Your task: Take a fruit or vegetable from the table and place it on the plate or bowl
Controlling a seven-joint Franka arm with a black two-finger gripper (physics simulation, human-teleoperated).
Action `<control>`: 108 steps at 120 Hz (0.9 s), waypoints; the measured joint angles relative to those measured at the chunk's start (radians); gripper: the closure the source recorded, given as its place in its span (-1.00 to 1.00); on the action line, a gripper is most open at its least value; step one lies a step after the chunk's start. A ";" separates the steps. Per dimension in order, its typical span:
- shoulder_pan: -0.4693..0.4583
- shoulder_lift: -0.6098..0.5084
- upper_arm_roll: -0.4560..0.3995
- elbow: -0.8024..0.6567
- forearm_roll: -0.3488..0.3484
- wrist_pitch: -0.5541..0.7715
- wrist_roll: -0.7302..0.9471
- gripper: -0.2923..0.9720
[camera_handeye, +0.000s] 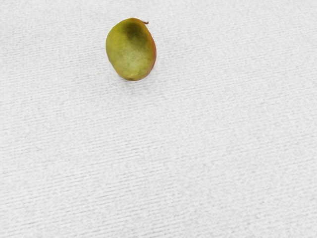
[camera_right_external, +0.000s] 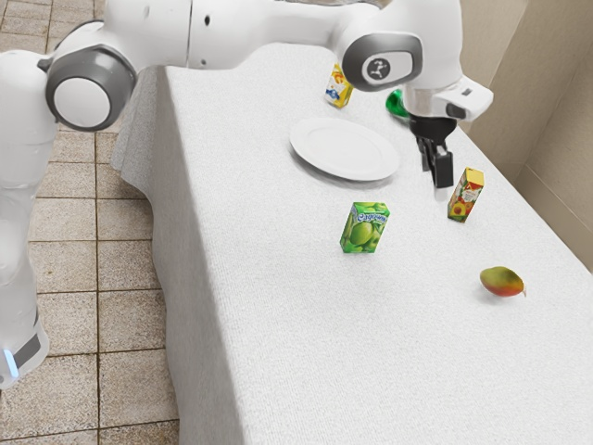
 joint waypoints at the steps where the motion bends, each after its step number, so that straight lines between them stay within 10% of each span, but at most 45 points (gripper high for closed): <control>1: 0.000 0.000 0.000 0.000 0.000 0.006 0.000 -0.54; 20: 0.007 0.042 0.009 0.029 0.000 0.109 0.002 -0.54; 54: -0.038 0.535 0.045 0.619 -0.001 0.179 0.009 -0.54; 108: -0.055 0.871 0.068 1.025 -0.006 0.157 0.023 -0.54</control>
